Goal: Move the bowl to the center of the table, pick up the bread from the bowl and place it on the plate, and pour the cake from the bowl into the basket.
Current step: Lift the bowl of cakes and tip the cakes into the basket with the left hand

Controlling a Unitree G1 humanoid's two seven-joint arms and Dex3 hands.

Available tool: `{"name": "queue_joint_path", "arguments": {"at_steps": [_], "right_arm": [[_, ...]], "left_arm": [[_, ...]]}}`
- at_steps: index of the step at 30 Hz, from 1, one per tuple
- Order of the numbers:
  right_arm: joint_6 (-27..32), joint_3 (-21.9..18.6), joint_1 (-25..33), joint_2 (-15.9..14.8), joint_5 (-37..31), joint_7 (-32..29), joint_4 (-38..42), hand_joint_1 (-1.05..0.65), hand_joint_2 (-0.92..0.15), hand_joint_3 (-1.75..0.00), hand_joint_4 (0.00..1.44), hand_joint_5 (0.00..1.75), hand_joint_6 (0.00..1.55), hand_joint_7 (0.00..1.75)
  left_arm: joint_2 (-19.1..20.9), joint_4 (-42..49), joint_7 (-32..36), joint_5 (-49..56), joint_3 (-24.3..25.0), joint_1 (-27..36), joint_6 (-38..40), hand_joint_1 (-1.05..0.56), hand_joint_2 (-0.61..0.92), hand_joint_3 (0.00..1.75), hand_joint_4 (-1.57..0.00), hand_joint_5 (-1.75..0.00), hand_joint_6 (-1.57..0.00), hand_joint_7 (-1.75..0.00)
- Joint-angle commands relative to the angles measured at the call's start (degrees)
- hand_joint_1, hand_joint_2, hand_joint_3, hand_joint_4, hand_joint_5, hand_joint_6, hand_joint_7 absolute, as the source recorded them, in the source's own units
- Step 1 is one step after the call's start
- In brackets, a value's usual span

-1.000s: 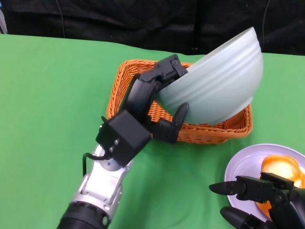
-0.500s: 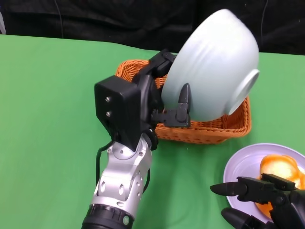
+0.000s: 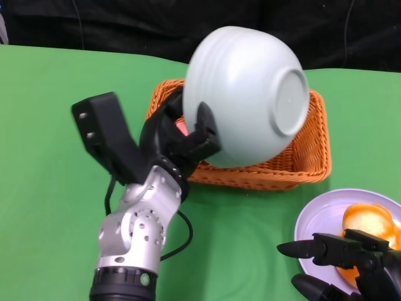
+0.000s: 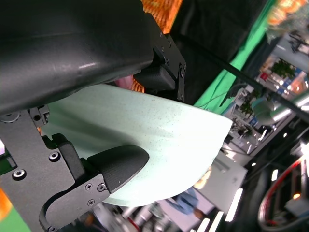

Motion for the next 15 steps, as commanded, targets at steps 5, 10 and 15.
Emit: {"name": "queue_joint_path", "arguments": {"at_steps": [5,10,15], "right_arm": [[-4.5,2.2,1.7,-1.9,0.3,0.9,-1.6,-0.27,-0.82,-0.28,0.68,0.92,0.84,0.48],[-4.3,2.3,1.7,-1.9,0.2,1.0,-1.7,-0.27,-0.82,-0.28,0.68,0.92,0.84,0.48],[-4.1,2.4,1.9,-1.9,0.0,1.2,-1.8,-0.28,-0.82,-0.28,0.68,0.91,0.84,0.48]], "left_arm": [[-5.7,3.2,2.6,-15.5,7.8,-7.3,1.4,-0.22,0.31,1.69,-1.12,-1.75,-0.84,-1.75],[-5.5,7.1,-0.1,-22.8,10.1,-8.5,0.4,-0.26,0.29,1.65,-1.13,-1.75,-0.89,-1.75],[-5.3,9.6,-2.2,-26.8,11.0,-9.1,-1.0,-0.26,0.32,1.60,-1.12,-1.75,-0.89,-1.75]]}}
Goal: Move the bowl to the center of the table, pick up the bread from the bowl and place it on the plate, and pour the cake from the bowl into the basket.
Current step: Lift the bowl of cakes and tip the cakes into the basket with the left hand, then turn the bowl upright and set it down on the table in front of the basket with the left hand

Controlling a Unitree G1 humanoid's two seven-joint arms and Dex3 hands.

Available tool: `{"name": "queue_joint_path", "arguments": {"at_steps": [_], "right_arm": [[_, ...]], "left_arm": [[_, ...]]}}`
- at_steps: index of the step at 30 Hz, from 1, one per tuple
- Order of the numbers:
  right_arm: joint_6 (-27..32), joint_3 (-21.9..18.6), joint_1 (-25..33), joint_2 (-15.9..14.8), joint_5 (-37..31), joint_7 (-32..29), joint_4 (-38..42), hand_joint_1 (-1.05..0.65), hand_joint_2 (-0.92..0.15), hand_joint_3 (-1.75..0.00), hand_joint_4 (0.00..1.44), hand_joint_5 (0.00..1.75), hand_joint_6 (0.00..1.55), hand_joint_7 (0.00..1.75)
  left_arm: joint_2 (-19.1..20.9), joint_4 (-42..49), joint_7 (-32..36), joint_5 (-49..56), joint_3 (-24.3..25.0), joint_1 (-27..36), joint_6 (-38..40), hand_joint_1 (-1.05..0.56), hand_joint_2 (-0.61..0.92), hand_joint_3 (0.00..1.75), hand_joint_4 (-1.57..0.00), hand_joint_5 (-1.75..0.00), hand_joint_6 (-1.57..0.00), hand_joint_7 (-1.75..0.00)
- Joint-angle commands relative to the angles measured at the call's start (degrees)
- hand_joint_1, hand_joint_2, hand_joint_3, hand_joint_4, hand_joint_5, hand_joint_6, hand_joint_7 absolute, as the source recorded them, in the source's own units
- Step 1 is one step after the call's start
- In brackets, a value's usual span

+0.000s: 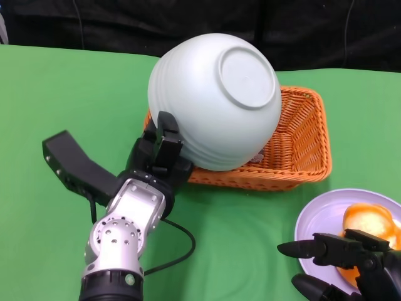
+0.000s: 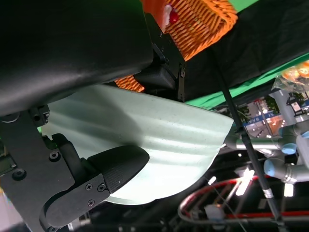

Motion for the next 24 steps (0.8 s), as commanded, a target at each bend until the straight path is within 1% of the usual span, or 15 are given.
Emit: {"name": "queue_joint_path", "arguments": {"at_steps": [1,4,8,11,13,15,19,21,24], "right_arm": [[-4.0,2.5,1.9,-1.8,-0.1,1.3,-1.9,-0.28,-0.82,-0.27,0.68,0.91,0.84,0.48],[-3.7,2.7,2.1,-1.7,-0.4,1.4,-2.1,-0.27,-0.82,-0.27,0.68,0.90,0.84,0.47],[-3.4,3.2,2.1,-1.3,-0.9,1.5,-2.2,-0.27,-0.82,-0.27,0.68,0.90,0.84,0.47],[-3.2,3.5,1.9,-1.1,-1.2,1.6,-2.2,-0.26,-0.82,-0.27,0.68,0.89,0.83,0.47],[-3.6,2.1,2.0,-1.7,0.1,1.5,-2.2,-0.26,-0.82,-0.27,0.68,0.89,0.83,0.46],[-3.9,1.3,2.0,-2.0,0.9,1.3,-2.2,-0.27,-0.82,-0.27,0.68,0.90,0.83,0.46],[-3.7,1.3,2.0,-1.9,0.9,1.1,-2.5,-0.27,-0.84,-0.27,0.66,0.91,0.82,0.46],[-3.7,1.3,2.0,-1.8,0.9,0.9,-2.5,-0.28,-0.84,-0.27,0.65,0.91,0.82,0.45],[-3.0,1.3,2.4,-1.4,-0.1,0.6,-2.9,-0.29,-0.84,-0.27,0.62,0.92,0.78,0.43]], "left_arm": [[-5.2,1.4,-3.8,-3.0,1.2,-8.9,-1.9,-0.27,0.33,1.60,-1.12,-1.75,-0.90,-1.75],[-3.9,2.3,-8.5,-3.6,0.3,-8.6,-1.2,-0.28,0.31,1.62,-1.12,-1.75,-0.90,-1.75],[-1.2,1.3,-14.0,1.0,-2.7,-7.4,-2.1,-0.31,0.24,1.73,-1.13,-1.75,-0.91,-1.75],[0.3,0.5,-17.4,3.7,-3.8,-6.5,-3.2,-0.32,0.21,1.74,-1.12,-1.75,-0.91,-1.75],[0.8,-0.7,-18.4,6.4,-5.0,-5.9,-4.1,-0.32,0.21,1.75,-1.12,-1.75,-0.91,-1.75],[1.7,-2.3,-20.0,9.2,-6.5,-4.9,-5.0,-0.29,0.23,1.75,-1.13,-1.75,-0.93,-1.75],[4.4,-6.0,-24.0,14.3,-8.6,-2.4,-6.6,-0.21,0.27,1.74,-1.13,-1.75,-0.93,-1.73],[5.5,-7.2,-25.3,16.6,-9.3,-1.5,-7.4,-0.18,0.28,1.73,-1.11,-1.75,-0.95,-1.67],[8.8,-9.7,-29.2,22.7,-12.2,0.7,-11.3,-0.15,0.27,1.71,-1.09,-1.75,-0.94,-1.64]]}}
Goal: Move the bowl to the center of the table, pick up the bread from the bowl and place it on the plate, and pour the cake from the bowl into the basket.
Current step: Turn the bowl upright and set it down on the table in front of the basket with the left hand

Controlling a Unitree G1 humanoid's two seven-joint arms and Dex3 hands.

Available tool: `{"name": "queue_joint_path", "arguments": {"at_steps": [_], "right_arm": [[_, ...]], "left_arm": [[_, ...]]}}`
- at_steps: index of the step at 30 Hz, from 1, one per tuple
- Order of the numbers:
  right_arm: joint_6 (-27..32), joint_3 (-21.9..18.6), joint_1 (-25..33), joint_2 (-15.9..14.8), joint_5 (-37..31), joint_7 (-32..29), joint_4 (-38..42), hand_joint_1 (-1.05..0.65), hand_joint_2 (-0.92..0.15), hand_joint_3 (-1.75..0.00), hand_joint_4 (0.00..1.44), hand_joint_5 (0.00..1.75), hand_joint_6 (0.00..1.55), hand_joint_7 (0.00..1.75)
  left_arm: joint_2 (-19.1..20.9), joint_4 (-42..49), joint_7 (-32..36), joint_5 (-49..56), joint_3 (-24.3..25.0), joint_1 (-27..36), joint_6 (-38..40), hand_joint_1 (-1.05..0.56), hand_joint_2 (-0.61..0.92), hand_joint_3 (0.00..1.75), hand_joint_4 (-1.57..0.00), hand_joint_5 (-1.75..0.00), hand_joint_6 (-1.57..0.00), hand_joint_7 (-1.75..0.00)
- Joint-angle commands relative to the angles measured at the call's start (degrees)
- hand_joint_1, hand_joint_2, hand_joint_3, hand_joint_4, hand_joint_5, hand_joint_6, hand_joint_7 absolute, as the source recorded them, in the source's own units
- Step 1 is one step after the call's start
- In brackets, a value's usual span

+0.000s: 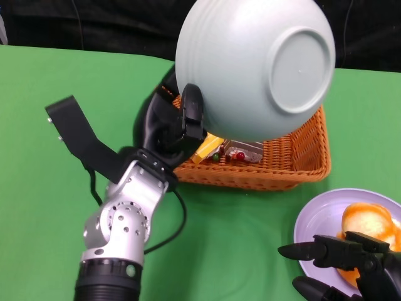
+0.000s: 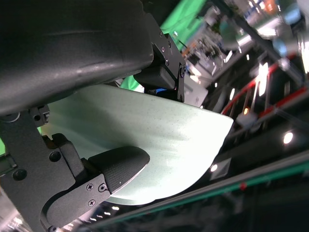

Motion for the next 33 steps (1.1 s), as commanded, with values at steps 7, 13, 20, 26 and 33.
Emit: {"name": "queue_joint_path", "arguments": {"at_steps": [7,13,20,26,33], "right_arm": [[-3.2,1.2,2.6,-0.3,-0.6,-0.8,-3.7,-0.29,-0.85,-0.26,0.57,0.95,0.71,0.41],[-3.6,-0.1,1.7,0.7,2.0,-2.4,-3.2,-0.27,-0.84,-0.26,0.45,1.08,0.62,0.45],[-3.4,-1.3,1.5,1.7,1.7,-4.3,-3.5,-0.27,-0.84,-0.31,0.34,1.16,0.52,0.51],[-3.0,-1.9,0.7,4.6,2.5,-6.3,-3.8,-0.27,-0.69,-0.66,0.21,1.26,0.35,0.83],[-3.6,-2.2,0.0,5.6,3.1,-6.2,-4.1,-0.27,-0.62,-0.82,0.18,1.33,0.28,0.95]], "left_arm": [[10.2,-8.0,-11.5,12.5,-6.1,6.4,-8.5,-0.13,0.31,1.59,-1.09,-1.75,-0.94,-1.66],[14.8,-12.3,-16.1,19.8,-8.7,12.4,-20.8,-0.13,0.33,1.54,-1.07,-1.75,-0.99,-1.60],[19.1,-8.7,-18.4,28.9,-10.0,14.9,-45.2,-0.13,0.31,1.53,-1.08,-1.74,-0.96,-1.65],[26.0,0.8,-17.6,39.9,-9.1,14.8,-76.0,-0.20,0.17,1.66,-1.06,-1.75,-0.86,-1.74],[25.1,13.7,-14.1,62.2,2.5,8.8,-103.0,-0.13,0.27,1.27,-0.99,-1.75,-0.74,-1.75]]}}
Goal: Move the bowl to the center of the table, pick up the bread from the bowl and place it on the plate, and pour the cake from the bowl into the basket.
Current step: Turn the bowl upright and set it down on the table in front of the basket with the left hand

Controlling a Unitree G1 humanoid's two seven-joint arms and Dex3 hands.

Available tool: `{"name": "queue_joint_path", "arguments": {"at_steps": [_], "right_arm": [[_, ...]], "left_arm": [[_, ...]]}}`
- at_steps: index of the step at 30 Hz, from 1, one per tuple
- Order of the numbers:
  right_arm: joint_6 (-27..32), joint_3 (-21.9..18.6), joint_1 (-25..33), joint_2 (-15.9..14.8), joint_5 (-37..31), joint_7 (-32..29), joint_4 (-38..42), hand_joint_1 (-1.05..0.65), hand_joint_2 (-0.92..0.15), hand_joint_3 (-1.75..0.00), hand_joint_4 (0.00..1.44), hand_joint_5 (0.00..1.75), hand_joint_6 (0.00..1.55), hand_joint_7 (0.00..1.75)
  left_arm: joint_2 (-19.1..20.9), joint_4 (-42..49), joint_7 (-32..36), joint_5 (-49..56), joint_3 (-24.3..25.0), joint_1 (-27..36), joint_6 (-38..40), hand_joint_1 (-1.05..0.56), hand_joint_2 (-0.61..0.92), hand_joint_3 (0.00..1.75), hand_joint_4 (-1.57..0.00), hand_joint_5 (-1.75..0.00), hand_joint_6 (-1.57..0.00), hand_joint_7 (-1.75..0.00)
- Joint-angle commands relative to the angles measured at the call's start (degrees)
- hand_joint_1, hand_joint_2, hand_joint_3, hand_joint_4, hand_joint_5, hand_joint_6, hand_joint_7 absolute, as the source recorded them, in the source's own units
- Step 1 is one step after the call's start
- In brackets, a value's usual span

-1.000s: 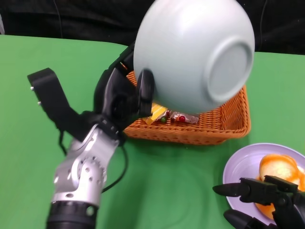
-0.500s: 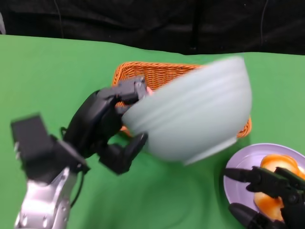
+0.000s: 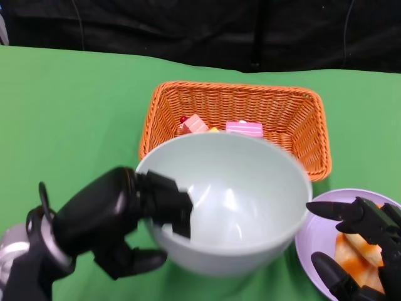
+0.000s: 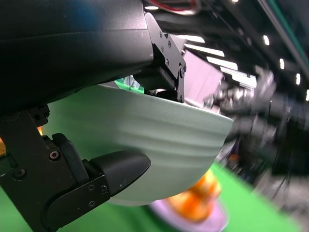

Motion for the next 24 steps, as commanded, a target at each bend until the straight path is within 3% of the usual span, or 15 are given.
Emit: {"name": "queue_joint_path", "arguments": {"at_steps": [1,3,5,9,13,16,18,20,22,23,24], "right_arm": [[-3.4,-0.1,-0.4,0.5,2.2,-1.1,-2.2,-0.27,-0.61,-0.83,0.17,1.33,0.28,0.95],[-4.3,-0.4,-0.5,0.5,2.5,-1.4,-2.0,-0.26,-0.61,-0.84,0.18,1.34,0.28,0.97],[-4.8,-0.4,-0.4,0.5,3.3,-1.4,-2.0,-0.26,-0.61,-0.85,0.17,1.35,0.28,0.99],[-5.3,-0.4,-0.2,0.5,4.1,-1.5,-1.9,-0.26,-0.61,-0.85,0.18,1.35,0.27,1.02],[-6.4,0.2,-0.6,0.1,5.1,-1.3,-1.5,-0.26,-0.61,-0.85,0.20,1.34,0.27,1.05],[-6.9,0.8,-0.8,-0.2,5.6,-1.0,-1.3,-0.26,-0.62,-0.85,0.21,1.34,0.27,1.05],[-7.7,1.7,-0.8,-0.6,6.0,-0.5,-1.2,-0.25,-0.62,-0.83,0.25,1.31,0.28,1.04],[-7.8,2.8,-1.0,-0.8,6.0,-0.1,-1.2,-0.25,-0.62,-0.81,0.27,1.29,0.29,1.03],[-7.8,3.5,-1.4,-0.9,6.1,0.2,-1.1,-0.25,-0.62,-0.81,0.29,1.29,0.30,1.02],[-7.9,3.8,-1.7,-1.0,6.0,0.3,-1.0,-0.25,-0.62,-0.81,0.30,1.29,0.30,1.02],[-7.8,4.1,-2.0,-1.0,5.9,0.3,-0.9,-0.25,-0.62,-0.81,0.31,1.29,0.31,1.02]], "left_arm": [[1.1,4.9,3.2,14.8,8.2,-5.0,-14.9,-0.15,0.32,1.19,-0.98,-1.75,-0.73,-1.75],[1.7,3.0,7.4,23.8,9.7,-5.5,-15.5,-0.21,0.46,0.87,-0.95,-1.75,-0.71,-1.75],[2.3,1.6,14.4,32.2,10.3,-5.7,-15.5,-0.23,0.54,0.68,-0.95,-1.75,-0.74,-1.73],[4.0,-0.8,29.5,48.9,9.8,-6.4,-15.5,-0.25,0.67,0.45,-0.96,-1.75,-0.79,-1.62],[12.8,-5.3,57.2,71.2,-6.4,-6.8,0.1,-0.31,0.77,0.30,-0.96,-1.75,-0.83,-1.48],[16.0,-3.7,68.7,77.8,-15.6,-8.0,9.4,-0.31,0.78,0.27,-0.97,-1.75,-0.84,-1.47],[16.7,-1.3,72.5,81.2,-21.3,-8.9,15.5,-0.36,0.81,0.15,-0.96,-1.75,-0.86,-1.38],[17.1,0.2,71.1,80.3,-24.4,-8.9,19.2,-0.37,0.83,0.12,-0.95,-1.75,-0.87,-1.36],[17.8,1.0,66.0,76.2,-26.7,-9.2,21.3,-0.36,0.87,0.04,-0.89,-1.75,-0.98,-0.89],[18.1,1.2,62.9,72.8,-27.4,-9.3,21.3,-0.36,0.87,0.03,-0.89,-1.69,-1.00,-0.76],[18.5,0.9,59.2,68.8,-27.9,-9.3,21.0,-0.36,0.86,0.02,-0.93,-1.51,-1.05,-0.54]]}}
